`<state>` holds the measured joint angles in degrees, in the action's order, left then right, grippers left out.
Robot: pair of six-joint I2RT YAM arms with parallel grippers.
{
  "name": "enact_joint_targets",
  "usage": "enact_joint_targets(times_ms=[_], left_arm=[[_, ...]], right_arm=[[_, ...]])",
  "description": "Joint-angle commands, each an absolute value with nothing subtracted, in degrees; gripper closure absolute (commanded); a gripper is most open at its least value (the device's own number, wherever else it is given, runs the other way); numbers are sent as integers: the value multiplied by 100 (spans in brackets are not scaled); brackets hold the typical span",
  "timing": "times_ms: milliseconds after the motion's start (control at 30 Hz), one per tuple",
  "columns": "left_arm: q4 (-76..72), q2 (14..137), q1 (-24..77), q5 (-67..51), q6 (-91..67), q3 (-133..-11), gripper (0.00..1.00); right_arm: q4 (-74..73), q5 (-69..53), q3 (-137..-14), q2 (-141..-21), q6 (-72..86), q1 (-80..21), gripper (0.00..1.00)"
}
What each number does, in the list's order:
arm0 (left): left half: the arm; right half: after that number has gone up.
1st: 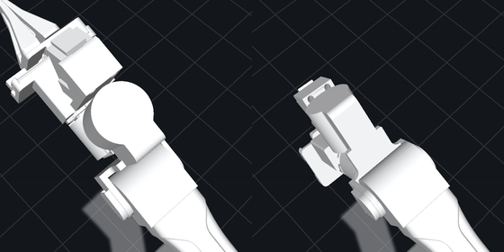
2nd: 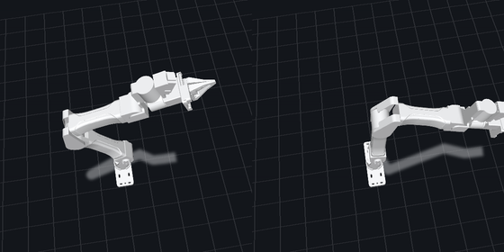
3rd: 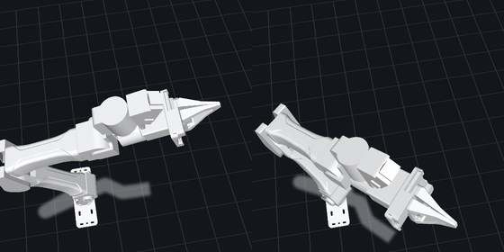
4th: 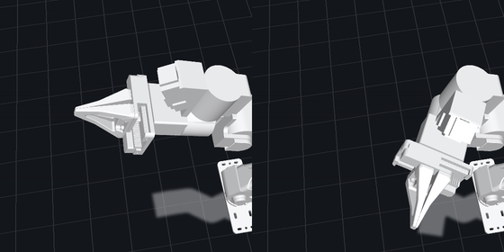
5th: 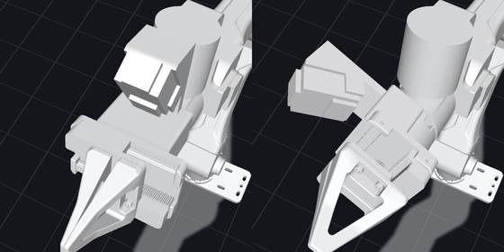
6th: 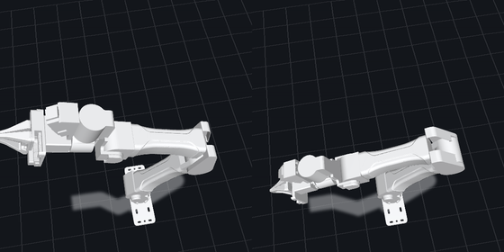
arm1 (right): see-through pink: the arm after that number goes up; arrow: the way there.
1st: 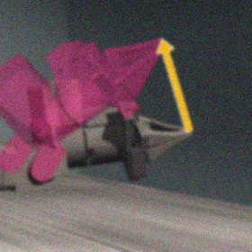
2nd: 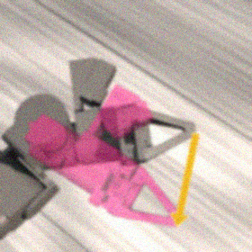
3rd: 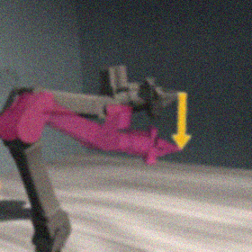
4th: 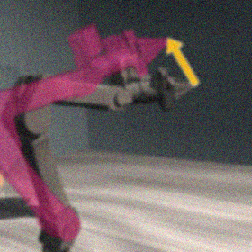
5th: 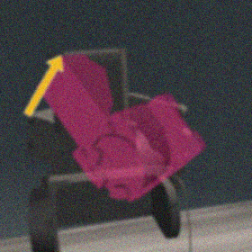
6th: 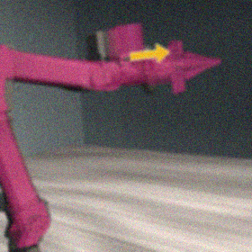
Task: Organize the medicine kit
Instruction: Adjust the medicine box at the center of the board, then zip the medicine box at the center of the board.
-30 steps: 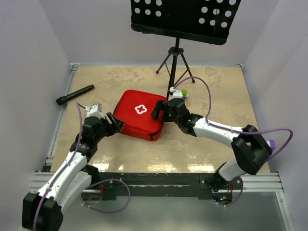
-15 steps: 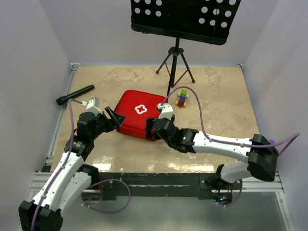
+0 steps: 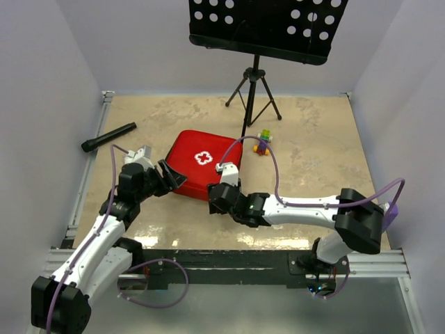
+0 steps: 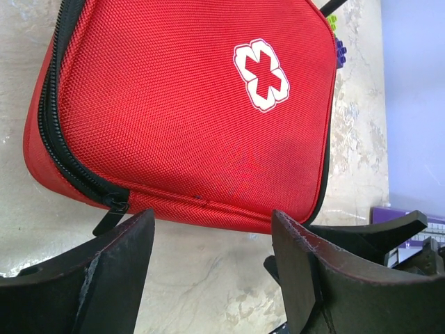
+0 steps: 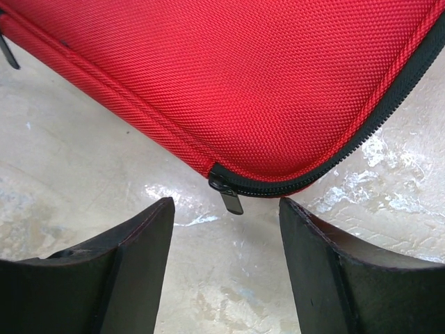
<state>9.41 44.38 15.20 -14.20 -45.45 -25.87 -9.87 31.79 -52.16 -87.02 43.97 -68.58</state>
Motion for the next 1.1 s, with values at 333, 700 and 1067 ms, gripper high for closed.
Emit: enact_joint_targets(times_ms=[333,700,1067], left_arm=[[615,4491,1547,-1529,-4544,-2505,29],[659,4439,1547,-1547,-4544,-2496,29],[808,4316,1547,-1556,-4500,-2540,29]], right_arm=[[-932,3384,-5467,-8956,4860,-6873,49],[-949,3480,-5537,-9088,4887,-6864,64],[-1125,3647,-5563,-9150,4834,-6829,88]])
